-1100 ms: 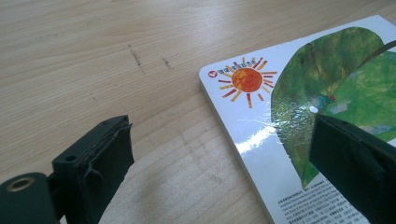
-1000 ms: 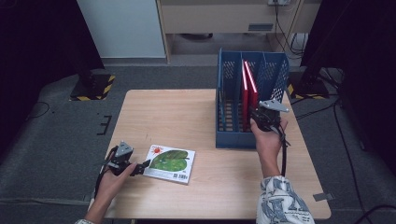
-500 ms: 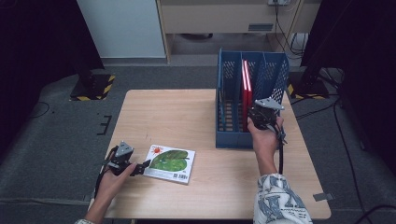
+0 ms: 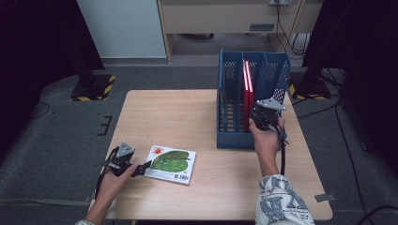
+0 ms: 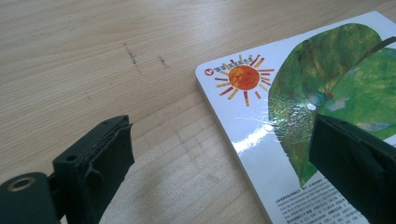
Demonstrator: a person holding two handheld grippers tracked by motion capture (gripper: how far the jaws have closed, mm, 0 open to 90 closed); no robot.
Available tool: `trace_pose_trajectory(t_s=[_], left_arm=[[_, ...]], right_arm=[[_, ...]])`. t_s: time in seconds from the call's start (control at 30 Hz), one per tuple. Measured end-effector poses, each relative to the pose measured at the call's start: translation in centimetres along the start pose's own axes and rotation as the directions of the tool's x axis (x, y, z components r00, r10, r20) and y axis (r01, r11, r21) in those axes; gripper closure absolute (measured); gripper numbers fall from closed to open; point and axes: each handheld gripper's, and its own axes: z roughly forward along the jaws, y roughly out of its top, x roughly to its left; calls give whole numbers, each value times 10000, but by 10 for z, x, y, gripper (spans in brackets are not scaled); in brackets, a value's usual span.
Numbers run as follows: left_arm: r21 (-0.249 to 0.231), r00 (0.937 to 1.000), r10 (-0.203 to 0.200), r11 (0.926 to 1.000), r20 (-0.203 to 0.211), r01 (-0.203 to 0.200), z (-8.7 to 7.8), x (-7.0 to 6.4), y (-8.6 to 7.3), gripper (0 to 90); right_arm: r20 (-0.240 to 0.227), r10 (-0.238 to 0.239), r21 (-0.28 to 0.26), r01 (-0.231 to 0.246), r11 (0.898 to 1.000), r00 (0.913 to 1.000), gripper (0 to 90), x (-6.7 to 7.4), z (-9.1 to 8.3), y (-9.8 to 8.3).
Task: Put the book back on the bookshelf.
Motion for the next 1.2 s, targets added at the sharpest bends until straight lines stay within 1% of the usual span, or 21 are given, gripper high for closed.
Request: trace_pose_trajectory(t_s=[0.1,0.13,0.17,0.27,0.37,0.5,0.57,0.6,0.63,0.67,0.7,0.93,1.03,1.1,1.13,1.2], left_arm=[[-13,10000,15,10000,7,-15,0,0,0,57],[-19,10000,11,10000,6,-11,0,0,0,57],[-23,10000,5,10000,2,-5,0,0,0,57],[-12,10000,30,10000,-2,-30,0,0,0,57],[-15,10000,29,10000,3,-29,0,0,0,57],[-8,10000,34,10000,14,-34,0,0,0,57],[5,10000,27,10000,14,-27,0,0,0,57],[5,10000,27,10000,12,-27,0,0,0,57],[4,10000,34,10000,14,-34,0,0,0,57],[1,10000,30,10000,14,-30,0,0,0,57],[-4,10000,30,10000,12,-30,0,0,0,57],[-20,10000,3,10000,17,-3,0,0,0,57],[-12,10000,5,10000,15,-5,0,0,0,58],[1,10000,27,10000,26,-27,0,0,0,58],[9,10000,20,10000,28,-20,0,-1,0,58],[20,10000,27,10000,28,-27,0,-1,0,58]], right_arm=[[-49,15,-31,-15,10000,10000,755,0,-1,0],[-73,98,-109,-99,9999,9999,723,0,-2,0],[-73,98,-109,-99,9999,9999,723,0,-2,0],[-121,275,-265,-278,9993,9995,652,-3,-6,-1],[-375,464,-394,-479,9981,9982,579,-5,-10,-1],[-610,513,-505,-544,9972,9968,510,-7,-13,-2],[-644,531,-553,-567,9969,9965,497,-7,-14,-3],[-657,552,-588,-591,9965,9963,505,-6,-14,-3],[-746,547,-585,-591,9965,9957,568,-6,-14,-4],[-905,461,-548,-512,9972,9948,584,-6,-15,-4],[-944,402,-489,-449,9978,9947,572,-5,-15,-4],[-891,407,-455,-449,9980,9952,537,-3,-16,-5],[-953,408,-514,-459,9976,9946,500,-2,-18,-6],[-1091,387,-551,-449,9975,9933,451,0,-21,-7],[-1091,387,-551,-449,9975,9933,451,0,-21,-7],[-1143,342,-587,-411,9974,9929,418,0,-23,-9]])
